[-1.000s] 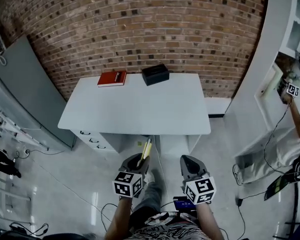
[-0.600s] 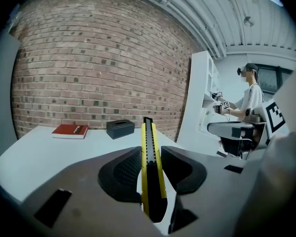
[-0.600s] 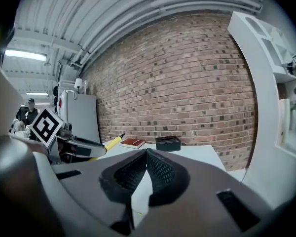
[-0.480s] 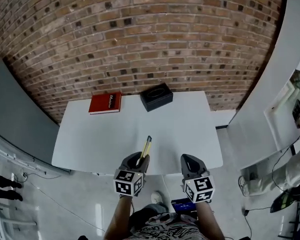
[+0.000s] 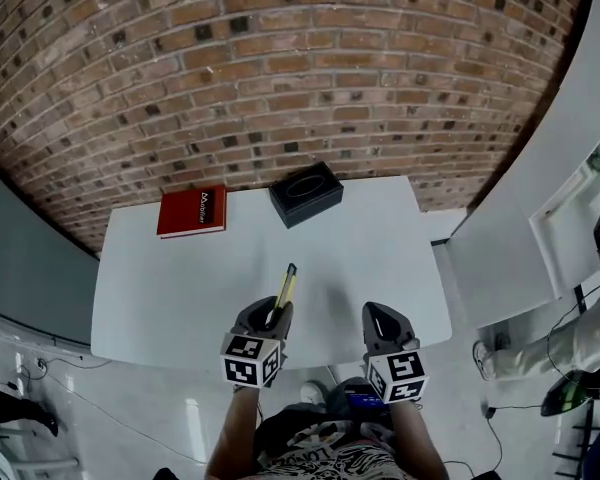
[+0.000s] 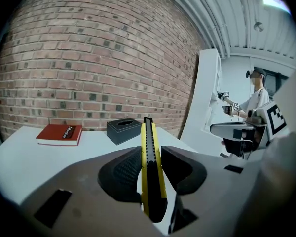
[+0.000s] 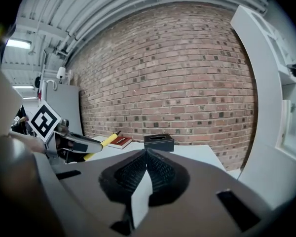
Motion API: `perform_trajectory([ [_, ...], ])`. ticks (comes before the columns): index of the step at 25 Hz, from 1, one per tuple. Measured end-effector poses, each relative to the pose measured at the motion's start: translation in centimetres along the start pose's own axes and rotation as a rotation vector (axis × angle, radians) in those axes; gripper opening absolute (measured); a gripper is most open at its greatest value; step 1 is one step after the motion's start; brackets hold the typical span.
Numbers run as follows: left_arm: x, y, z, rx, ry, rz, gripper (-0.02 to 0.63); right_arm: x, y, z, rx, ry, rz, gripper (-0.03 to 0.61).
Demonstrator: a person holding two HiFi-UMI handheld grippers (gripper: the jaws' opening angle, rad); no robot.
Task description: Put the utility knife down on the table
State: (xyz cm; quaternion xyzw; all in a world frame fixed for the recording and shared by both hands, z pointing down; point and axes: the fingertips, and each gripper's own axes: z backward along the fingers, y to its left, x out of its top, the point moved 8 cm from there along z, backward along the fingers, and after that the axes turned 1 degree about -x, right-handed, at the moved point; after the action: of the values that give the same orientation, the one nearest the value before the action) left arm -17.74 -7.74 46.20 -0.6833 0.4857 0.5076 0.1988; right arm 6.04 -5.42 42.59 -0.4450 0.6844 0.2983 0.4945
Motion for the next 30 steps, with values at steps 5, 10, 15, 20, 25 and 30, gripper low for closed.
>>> perform_trajectory([
  [5,0.0,0.2,-0.8,-0.006,0.003,0.004,0.127,0.2,-0.4,0.0,-0.016,-0.005,-0.003,0.000],
  [10,-0.2,0.1,-1.7,-0.010,0.014,0.010,0.127,0.2,-0.7,-0.4,-0.005,0.010,0.012,0.000],
  [15,-0.8,-0.1,-2.7,-0.003,0.049,0.025,0.127,-0.4,-1.5,-0.3,-0.009,0.016,0.005,0.000],
  [20,-1.8,-0.2,-3.5,-0.008,0.078,0.030,0.127,-1.3,-1.8,-0.9,-0.001,0.036,-0.010,0.000],
  [25,-2.8,-0.4,-4.5,-0.011,0.115,0.042,0.127,-2.2,-2.4,-1.6,0.007,0.076,-0.015,0.000],
  [30,-3.7,-0.1,-5.7,-0.008,0.142,0.053,0.127,-3.1,-3.4,-2.5,0.010,0.111,-0.024,0.000],
])
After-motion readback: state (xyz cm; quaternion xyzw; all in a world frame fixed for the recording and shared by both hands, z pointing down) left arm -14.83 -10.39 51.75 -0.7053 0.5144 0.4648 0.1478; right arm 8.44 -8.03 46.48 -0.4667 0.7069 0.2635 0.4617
